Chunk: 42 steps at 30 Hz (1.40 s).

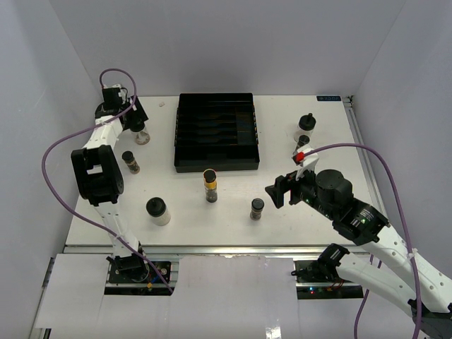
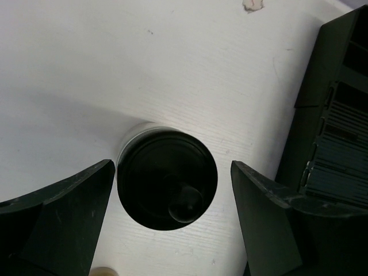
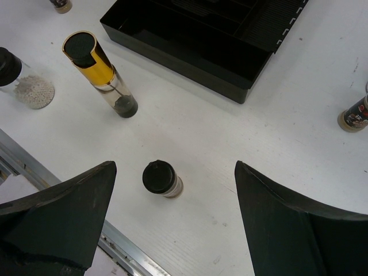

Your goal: Organize the condiment bottles

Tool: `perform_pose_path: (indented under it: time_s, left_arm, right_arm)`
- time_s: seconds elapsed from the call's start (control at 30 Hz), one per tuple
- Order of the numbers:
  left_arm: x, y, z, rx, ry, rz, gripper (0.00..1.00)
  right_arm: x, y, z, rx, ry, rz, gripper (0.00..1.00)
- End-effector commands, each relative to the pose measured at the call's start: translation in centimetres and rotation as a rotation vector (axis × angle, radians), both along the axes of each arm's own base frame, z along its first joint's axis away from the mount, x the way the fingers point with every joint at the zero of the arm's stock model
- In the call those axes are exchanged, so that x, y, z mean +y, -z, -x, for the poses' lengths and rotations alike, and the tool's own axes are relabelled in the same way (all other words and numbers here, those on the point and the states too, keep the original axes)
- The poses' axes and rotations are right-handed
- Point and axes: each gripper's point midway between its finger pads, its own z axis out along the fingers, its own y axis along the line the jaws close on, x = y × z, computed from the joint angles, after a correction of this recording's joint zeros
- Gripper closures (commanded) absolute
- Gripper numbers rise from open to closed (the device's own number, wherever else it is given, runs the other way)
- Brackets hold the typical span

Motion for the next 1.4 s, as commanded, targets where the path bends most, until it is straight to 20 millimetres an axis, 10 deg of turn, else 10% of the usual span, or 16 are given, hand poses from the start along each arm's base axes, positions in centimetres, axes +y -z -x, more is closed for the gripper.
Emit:
perform_pose_path:
  time_s: [0.0,0.37,0.63,1.37]
  left_arm:
    - [-0.1,-0.4,0.0,0.001,0.003,-0.026,0.09]
    - [0.1,0.9,-0.4,0.039,-0.019,-0.119,0.41]
    - [-2.7,0.0,0.0,0.077,0.021,-0.176,0.99]
    - [-6.1,-2.1,5.2,0.101,0.06,-0.198,1.0]
  right_arm:
    - [-0.2,-1.6,-0.1,-0.054,0.003,-0.031,0.1]
    - [-0.3,-1.7,0.0,-0.062,0.002,-0.041,0.1]
    - [-0.2,-1.6,0.0,-0.061,0.005,-0.044,0.1]
    - [-0.7,-0.7,-0.1,-0.046,0.034,-0.038,0.1]
